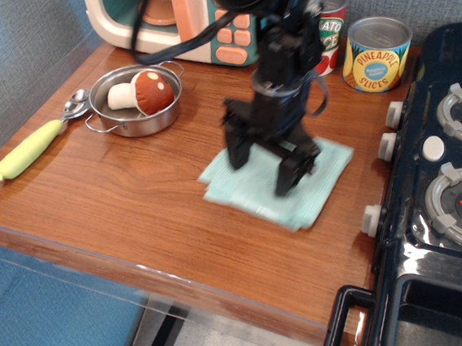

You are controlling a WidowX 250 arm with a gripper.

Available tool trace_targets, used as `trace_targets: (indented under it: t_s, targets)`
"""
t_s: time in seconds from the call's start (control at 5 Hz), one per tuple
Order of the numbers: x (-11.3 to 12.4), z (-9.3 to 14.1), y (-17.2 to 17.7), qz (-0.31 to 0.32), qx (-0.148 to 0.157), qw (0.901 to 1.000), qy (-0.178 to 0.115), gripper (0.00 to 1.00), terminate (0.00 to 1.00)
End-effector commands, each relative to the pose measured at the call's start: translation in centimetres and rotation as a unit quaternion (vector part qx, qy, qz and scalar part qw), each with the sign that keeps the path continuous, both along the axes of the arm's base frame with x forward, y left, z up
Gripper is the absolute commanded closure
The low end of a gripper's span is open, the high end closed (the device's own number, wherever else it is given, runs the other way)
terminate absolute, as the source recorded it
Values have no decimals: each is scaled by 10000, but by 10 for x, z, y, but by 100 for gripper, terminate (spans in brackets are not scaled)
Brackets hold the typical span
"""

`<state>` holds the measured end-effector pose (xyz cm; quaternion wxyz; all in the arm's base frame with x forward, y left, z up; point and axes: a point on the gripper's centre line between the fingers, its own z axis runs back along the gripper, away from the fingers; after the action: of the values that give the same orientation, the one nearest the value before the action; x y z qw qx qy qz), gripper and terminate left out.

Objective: Slide the napkin up and then back down

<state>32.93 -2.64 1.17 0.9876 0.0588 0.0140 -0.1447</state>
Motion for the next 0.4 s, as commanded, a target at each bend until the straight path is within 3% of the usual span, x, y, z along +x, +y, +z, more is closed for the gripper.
trace_targets:
  t_s: [0.0, 0.2]
  targets:
    - [-47, 23, 18, -75, -134, 9999, 14, 0, 0]
    - [-60, 20, 26, 46, -182, 9997, 157, 0, 0]
